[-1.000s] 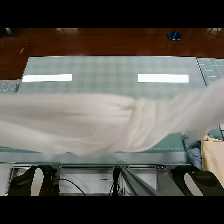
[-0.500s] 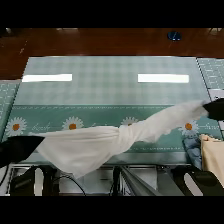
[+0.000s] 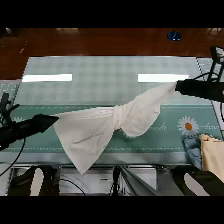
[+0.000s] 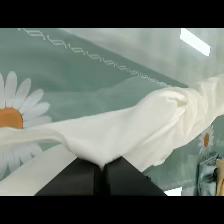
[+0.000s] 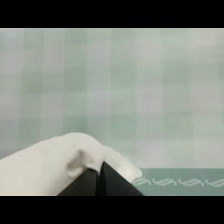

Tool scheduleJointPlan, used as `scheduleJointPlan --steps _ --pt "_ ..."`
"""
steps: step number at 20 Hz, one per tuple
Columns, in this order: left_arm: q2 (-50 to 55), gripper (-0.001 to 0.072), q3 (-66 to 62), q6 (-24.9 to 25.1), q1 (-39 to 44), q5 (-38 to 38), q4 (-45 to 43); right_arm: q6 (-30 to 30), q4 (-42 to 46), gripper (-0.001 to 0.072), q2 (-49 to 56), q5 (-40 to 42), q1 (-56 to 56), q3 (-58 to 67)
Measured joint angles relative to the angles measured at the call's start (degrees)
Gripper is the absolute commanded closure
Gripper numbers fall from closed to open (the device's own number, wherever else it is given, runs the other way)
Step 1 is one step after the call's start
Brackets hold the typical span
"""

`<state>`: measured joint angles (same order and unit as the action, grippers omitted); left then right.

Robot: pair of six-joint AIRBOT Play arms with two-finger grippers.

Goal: Fold the shirts.

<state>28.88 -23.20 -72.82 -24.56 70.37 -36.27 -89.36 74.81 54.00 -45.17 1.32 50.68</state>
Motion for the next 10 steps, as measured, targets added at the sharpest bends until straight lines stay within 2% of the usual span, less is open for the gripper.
scheduleJointPlan --steps 5,10 --pt "16.24 0.0688 0.5 11.39 3.39 -10.32 9.11 0.02 -4.42 0.0689 7.61 10.34 0.0 -0.33" --pt "28.76 0.0688 -3.69 20.35 11.5 -19.34 12.52 0.07 -5.62 0.0688 12.35 19.63 0.0 -0.37"
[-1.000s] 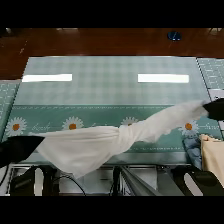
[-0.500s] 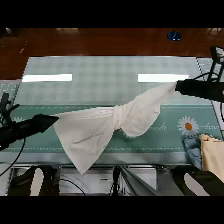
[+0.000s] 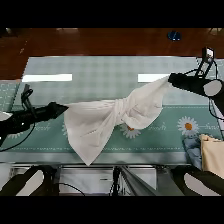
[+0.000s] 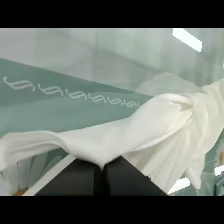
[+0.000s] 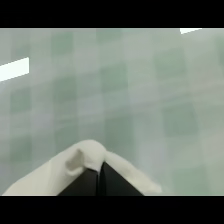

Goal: Fold the shirts.

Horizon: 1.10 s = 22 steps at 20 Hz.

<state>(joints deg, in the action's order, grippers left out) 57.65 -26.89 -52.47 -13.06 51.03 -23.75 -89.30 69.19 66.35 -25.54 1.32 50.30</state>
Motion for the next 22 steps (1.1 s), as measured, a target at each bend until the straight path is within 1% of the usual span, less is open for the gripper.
scheduleJointPlan --steps 4,8,10,12,19,20,21,22 --pt "5.2 0.0688 -5.88 3.93 3.93 -5.16 0.59 0.17 0.02 0.0688 1.33 7.02 0.0 0.07" --pt "6.82 0.0688 -11.43 5.55 5.09 -7.72 0.87 0.22 0.22 0.0689 1.68 12.2 0.0 1.49" --pt "7.39 0.0687 -12.74 5.88 5.33 -7.72 0.87 0.24 0.28 0.0688 1.75 12.44 0.0 1.88" --pt "8.46 0.0688 -13.4 6.03 5.49 -7.04 0.85 0.35 0.44 0.0688 1.77 10.99 0.0 2.16" --pt "12.11 0.0682 -14.1 6.19 5.55 -1.88 0.83 0.44 0.42 0.0688 1.81 6.54 0.0 2.36" --pt "12.26 0.0613 -14.12 6.19 5.55 -1.6 0.83 0.48 0.42 0.0688 1.81 6.01 0.0 2.36" --pt "12.39 0.0444 -14.14 6.29 5.55 -1.53 0.83 0.5 0.39 0.0688 1.81 5.55 0.0 2.36" --pt "12.48 0.0294 -14.25 6.45 5.51 -1.27 0.83 0.55 0.39 0.0688 1.81 5.22 0.0 2.36"
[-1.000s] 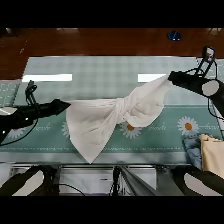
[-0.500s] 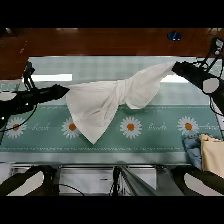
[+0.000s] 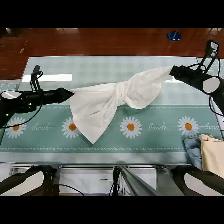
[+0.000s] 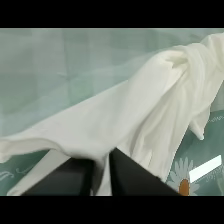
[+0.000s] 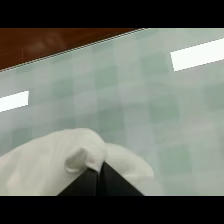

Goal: Fold the shirts.

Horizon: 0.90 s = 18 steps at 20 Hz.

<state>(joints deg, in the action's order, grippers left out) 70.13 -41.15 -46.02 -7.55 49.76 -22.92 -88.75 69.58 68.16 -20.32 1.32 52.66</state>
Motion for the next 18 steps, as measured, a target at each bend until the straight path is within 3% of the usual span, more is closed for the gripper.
scheduleJointPlan --steps 5,10,11,13,18 --pt "-0.13 0.0287 -4.94 0.28 -7.21 10.03 -0.59 0.0 -0.02 0.0688 0.0 -0.98 0.0 0.0" --pt "-1.97 0.0345 -4.96 -12.57 -15.78 30.71 -14.51 0.92 -0.02 0.0688 0.0 -1.31 0.0 0.0" --pt "-3.1 0.0315 -2.69 -14.91 -16.0 31.93 -16.81 1.18 0.0 0.0688 0.0 -1.49 0.0 0.0" --pt "-5.68 0.014 2.82 -18.03 -15.39 32.98 -19.8 1.62 -0.02 0.0688 0.0 -2.05 0.0 0.0" --pt "-8.33 0.0125 13.92 -22.25 -9.94 31.23 -22.97 2.4 -0.02 0.0688 0.0 -3.02 0.0 0.0"
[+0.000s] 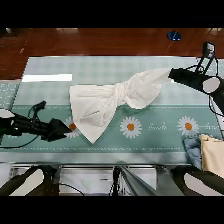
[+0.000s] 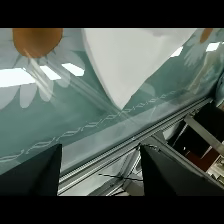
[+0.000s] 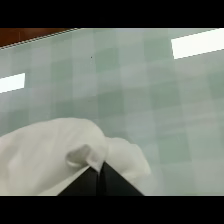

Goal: Fold the shirts.

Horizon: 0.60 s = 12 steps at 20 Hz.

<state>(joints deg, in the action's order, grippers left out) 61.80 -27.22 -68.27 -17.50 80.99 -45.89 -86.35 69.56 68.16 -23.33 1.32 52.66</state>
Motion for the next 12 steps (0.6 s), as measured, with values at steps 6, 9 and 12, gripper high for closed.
scheduleJointPlan --steps 6,9,12 --pt "1.14 0.0125 2.95 -5.18 12.37 -9.66 1.84 0.48 0.0 0.0688 0.0 -2.47 0.0 0.0" --pt "4.28 0.0125 2.78 -7.13 17.25 -14.16 3.43 1.36 0.0 0.0688 0.0 -3.96 0.0 0.0" --pt "8.5 0.0128 1.42 -8.07 20.68 -16.79 6.4 2.14 0.0 0.0688 0.0 -5.05 0.0 0.0"
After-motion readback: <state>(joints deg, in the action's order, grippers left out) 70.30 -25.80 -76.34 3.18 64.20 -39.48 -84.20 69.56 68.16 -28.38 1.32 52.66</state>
